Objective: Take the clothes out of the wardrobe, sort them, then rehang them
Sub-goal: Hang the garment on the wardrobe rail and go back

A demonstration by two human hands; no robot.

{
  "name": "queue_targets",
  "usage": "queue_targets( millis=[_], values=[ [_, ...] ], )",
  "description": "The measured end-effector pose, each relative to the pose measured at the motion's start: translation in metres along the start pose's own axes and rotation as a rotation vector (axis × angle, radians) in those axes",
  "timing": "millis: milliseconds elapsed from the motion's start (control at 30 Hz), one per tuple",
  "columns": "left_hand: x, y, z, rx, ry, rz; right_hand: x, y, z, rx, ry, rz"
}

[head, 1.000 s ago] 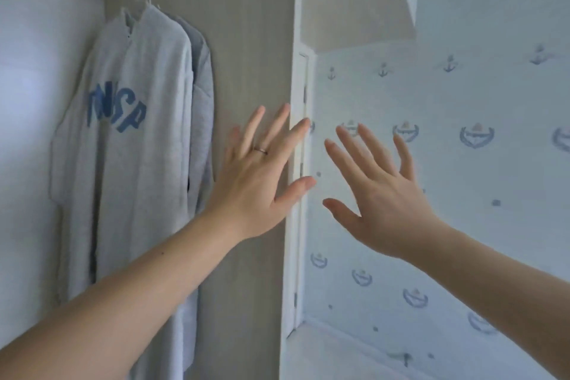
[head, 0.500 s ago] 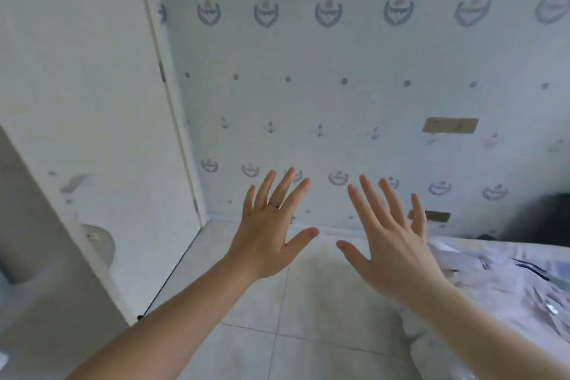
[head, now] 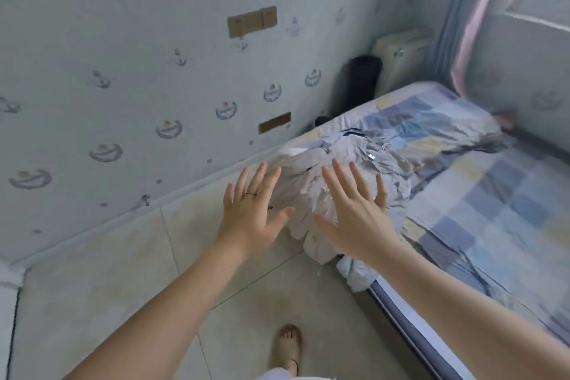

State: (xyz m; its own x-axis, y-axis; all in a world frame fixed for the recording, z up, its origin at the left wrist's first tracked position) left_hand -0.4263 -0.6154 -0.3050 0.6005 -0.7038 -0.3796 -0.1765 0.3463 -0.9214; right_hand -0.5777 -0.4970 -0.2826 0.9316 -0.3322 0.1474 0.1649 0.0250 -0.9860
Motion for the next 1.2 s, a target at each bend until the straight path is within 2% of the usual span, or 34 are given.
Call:
queue_targets(
  millis=[200, 500, 933, 1200],
  values=[
    [0.004, 0.034, -0.107, 0.187, 0.128, 0.017, -0.058, 0.025, -0.045, 0.043, 0.241, -0.032],
    [-0.029, 0.079, -0.224, 0.383, 0.284, -0.019, -0.152, 0.057, -0.068, 0.09, 0.554, -0.101],
    [-0.085, 0.127, -0.423, 0.527, 0.325, -0.129, -0.307, 0.086, -0.184, 0.219, 0.651, -0.238],
    [-0.079, 0.18, -0.532, 0.656, 0.327, -0.21, -0.39, 0.113, -0.245, 0.322, 0.707, -0.292]
  ],
)
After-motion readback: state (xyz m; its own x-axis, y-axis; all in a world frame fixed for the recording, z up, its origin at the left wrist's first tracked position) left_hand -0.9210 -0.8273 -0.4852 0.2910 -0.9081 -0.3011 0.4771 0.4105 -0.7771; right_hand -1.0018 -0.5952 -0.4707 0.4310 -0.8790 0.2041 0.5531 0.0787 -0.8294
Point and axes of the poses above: each hand's wrist, its own z-axis away from the middle knuckle, its own y-axis out of the palm, x = y × z, the point moved 7 cm from there along -z, towards the middle knuckle, and after that the axes turned 12 degrees about x, right-handed, at the moved point
